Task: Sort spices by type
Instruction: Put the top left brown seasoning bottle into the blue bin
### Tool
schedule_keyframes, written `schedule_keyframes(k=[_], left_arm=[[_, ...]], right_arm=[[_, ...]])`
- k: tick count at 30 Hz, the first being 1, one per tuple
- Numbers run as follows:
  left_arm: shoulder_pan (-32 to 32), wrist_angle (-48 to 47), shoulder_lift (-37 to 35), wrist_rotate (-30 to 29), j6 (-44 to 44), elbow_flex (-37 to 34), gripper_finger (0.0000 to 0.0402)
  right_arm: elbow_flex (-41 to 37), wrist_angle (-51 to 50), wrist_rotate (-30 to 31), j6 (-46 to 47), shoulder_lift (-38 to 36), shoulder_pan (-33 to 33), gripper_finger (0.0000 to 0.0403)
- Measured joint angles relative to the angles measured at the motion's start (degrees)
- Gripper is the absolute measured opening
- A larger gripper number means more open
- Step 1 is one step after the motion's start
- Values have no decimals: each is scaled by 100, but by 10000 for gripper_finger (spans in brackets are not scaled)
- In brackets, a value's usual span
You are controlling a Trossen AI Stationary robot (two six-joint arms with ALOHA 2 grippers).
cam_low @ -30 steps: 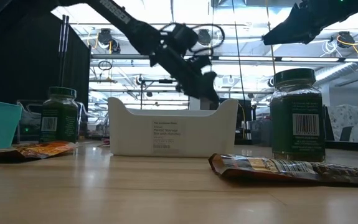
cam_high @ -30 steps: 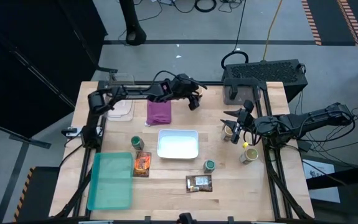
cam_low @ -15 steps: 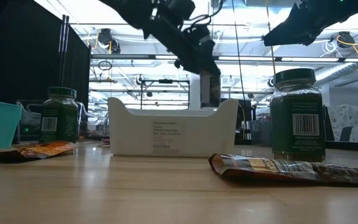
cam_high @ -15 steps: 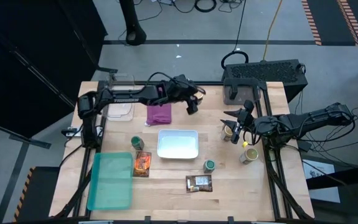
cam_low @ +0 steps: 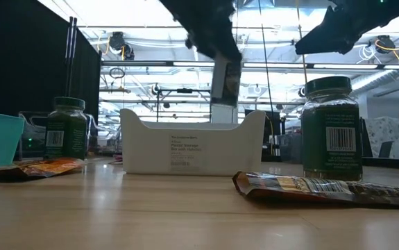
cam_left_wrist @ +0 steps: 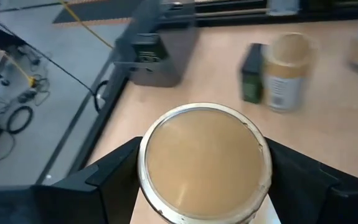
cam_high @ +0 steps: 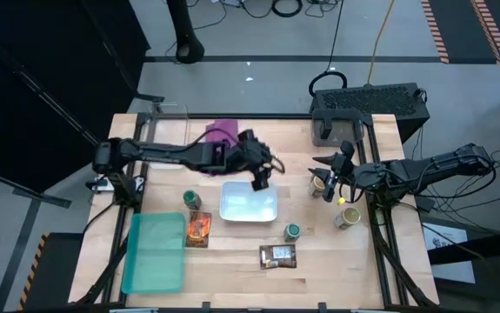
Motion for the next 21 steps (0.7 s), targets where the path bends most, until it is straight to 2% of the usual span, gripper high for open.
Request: schedule_keyframes(k=[4, 9, 17, 21], left_arm=[[-642, -632, -357, -318, -448, 7, 285], [-1555, -1867, -877, -1001, -1403, 0, 285], [-3446, -3972, -1546, -2130, -4141, 0, 285], [-4199, -4599, -1632, -2086, -5432, 2, 285]], right_arm=[[0, -52, 40, 6, 0, 0, 155], [0, 20, 64, 74, -2, 0, 155], [0, 20, 72, 456, -2, 0, 155], [0, 21, 42, 736, 20, 0, 155]])
